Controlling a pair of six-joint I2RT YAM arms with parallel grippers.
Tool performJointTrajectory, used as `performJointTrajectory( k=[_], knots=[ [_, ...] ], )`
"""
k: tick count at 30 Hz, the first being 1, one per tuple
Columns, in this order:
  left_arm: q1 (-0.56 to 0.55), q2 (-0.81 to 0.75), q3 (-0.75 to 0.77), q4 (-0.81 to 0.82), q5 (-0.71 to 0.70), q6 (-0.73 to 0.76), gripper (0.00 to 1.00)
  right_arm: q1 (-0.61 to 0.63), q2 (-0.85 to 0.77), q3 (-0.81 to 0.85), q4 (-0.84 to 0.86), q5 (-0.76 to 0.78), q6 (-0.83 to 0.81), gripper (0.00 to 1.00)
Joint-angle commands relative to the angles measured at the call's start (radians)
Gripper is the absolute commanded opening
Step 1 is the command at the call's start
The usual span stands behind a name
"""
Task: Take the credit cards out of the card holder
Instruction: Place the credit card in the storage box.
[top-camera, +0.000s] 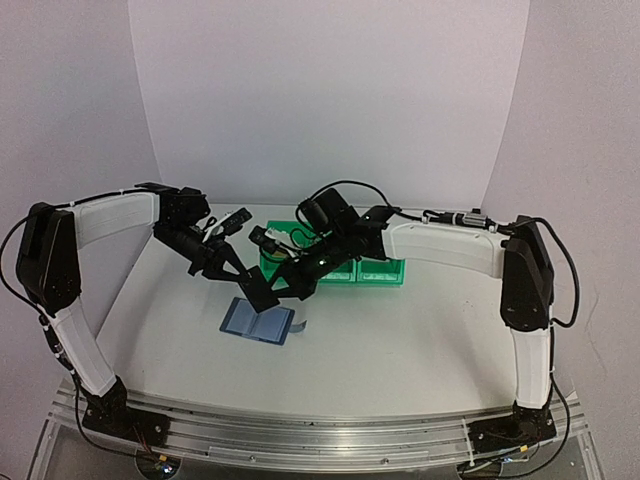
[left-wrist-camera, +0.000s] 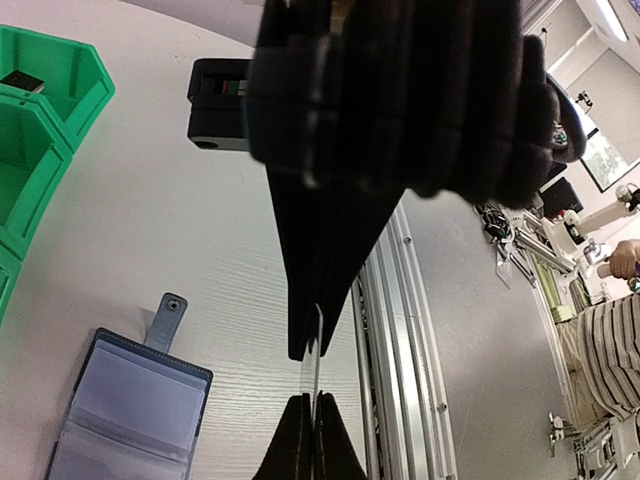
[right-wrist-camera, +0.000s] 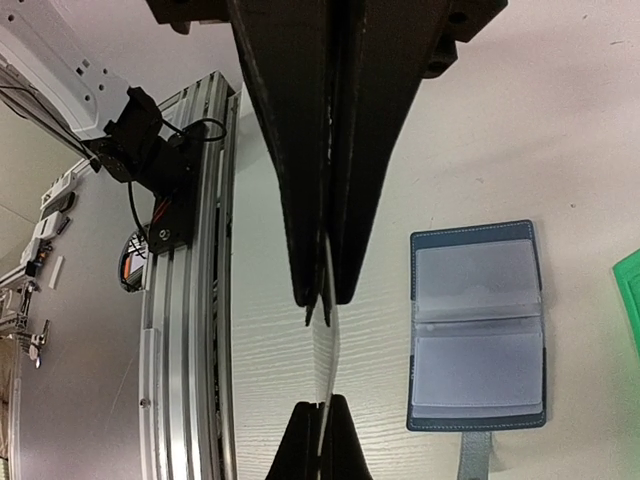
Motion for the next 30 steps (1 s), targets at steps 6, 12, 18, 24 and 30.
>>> performJointTrajectory(
  k=[6, 12, 18, 24, 30],
  knots=[
    [0.019, -0.045, -0.069, 0.338, -0.040, -0.591, 0.00, 0.004, -0.101, 0.052, 0.022, 0.453, 0.059, 0.42],
    [0.072, -0.077, -0.121, 0.698, -0.172, -1.475, 0.00, 0.057, -0.227, -0.063, 0.172, 0.799, 0.001, 0.52],
    [0.071, -0.062, -0.097, 0.675, -0.236, -1.718, 0.00, 0.130, -0.293, -0.186, 0.367, 0.871, -0.195, 0.55],
    [0.066, -0.037, -0.064, 0.668, -0.245, -1.799, 0.00, 0.189, -0.192, -0.120, 0.367, 0.942, -0.298, 0.54],
    [0.061, -0.039, -0.065, 0.674, -0.241, -1.836, 0.00, 0.209, -0.100, -0.048, 0.365, 1.018, -0.308, 0.54]
  ],
)
